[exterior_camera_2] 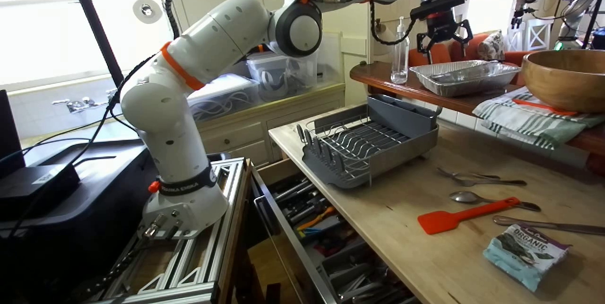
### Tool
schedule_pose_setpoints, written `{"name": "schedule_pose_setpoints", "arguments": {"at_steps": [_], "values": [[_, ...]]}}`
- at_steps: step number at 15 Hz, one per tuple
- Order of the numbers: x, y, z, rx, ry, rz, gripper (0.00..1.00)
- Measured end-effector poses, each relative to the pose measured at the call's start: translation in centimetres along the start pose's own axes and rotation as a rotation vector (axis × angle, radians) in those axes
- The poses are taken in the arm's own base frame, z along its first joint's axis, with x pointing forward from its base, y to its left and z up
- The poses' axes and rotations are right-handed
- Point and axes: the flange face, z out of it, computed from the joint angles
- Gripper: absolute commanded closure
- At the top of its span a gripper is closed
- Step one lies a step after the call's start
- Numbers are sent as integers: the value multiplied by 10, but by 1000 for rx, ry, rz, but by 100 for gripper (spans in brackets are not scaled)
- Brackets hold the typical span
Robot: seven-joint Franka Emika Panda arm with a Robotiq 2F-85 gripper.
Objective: Move the fork on the table to the rightmost cutlery section of the plate rack
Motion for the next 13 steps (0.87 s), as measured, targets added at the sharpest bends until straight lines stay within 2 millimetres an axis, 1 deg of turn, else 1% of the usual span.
{"name": "schedule_pose_setpoints", "arguments": {"at_steps": [4, 6, 8, 13], "values": [[0, 0, 0, 0, 0, 3, 0], [0, -1, -2, 3, 4, 34, 0], [2, -4, -9, 3, 11, 82, 0], [4, -16, -37, 4, 21, 189, 0]]}}
